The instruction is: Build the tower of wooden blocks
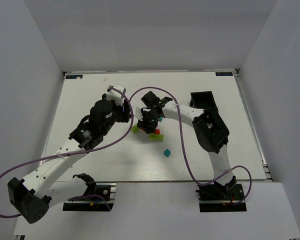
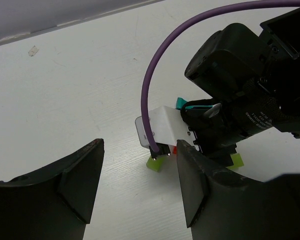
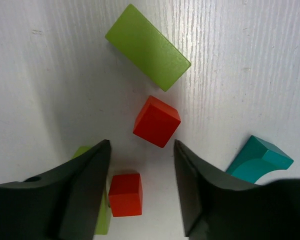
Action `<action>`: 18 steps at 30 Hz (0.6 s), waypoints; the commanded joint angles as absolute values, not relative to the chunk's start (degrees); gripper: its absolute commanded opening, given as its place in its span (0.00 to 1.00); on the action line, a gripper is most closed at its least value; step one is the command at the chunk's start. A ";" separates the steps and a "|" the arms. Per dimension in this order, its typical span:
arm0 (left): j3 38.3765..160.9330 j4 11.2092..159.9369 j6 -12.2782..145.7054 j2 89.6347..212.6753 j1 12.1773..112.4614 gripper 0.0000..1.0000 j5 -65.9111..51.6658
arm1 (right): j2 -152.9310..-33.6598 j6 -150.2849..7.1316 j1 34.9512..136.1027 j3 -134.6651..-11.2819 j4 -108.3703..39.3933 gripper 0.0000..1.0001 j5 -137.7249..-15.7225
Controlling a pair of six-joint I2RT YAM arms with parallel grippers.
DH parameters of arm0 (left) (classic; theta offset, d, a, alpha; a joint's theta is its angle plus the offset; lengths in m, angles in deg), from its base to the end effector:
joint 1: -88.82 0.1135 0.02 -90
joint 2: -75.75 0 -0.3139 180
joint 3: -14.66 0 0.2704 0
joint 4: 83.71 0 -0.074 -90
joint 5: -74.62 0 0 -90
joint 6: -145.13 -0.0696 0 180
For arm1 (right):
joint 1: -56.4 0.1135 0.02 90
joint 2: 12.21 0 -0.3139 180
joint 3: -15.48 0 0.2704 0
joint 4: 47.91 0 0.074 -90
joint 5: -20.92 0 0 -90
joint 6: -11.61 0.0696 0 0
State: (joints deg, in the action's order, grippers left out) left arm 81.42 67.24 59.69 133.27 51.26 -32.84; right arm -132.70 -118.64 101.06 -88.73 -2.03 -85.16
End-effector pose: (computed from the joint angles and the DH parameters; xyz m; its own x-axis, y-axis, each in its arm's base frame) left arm 0.2112 -0.1361 0.3741 -0.2962 0.1321 -0.9459 0.3352 0.9418 0.0266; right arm 0.3454 0.3684 0.1836 0.0158 -0.8572 -0.5147 -0.9921 0.0507 -0.1148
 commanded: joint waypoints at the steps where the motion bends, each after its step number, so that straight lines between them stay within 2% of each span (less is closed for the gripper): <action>1: 81.27 68.18 60.32 131.74 51.47 0.70 -33.05 | -132.54 -117.24 100.96 -91.03 -1.51 0.63 -88.24; 17: 81.27 68.18 60.32 131.21 51.47 0.70 -32.52 | -136.31 -103.36 101.40 -93.40 -6.17 0.66 -83.24; 18: 81.27 68.18 60.32 131.21 51.47 0.70 -32.52 | -136.23 -102.92 101.40 -93.40 -6.60 0.62 -83.15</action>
State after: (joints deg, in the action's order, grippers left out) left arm 81.42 67.26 59.69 132.78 51.26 -32.79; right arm -136.13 -106.27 101.11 -91.31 -4.12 -84.17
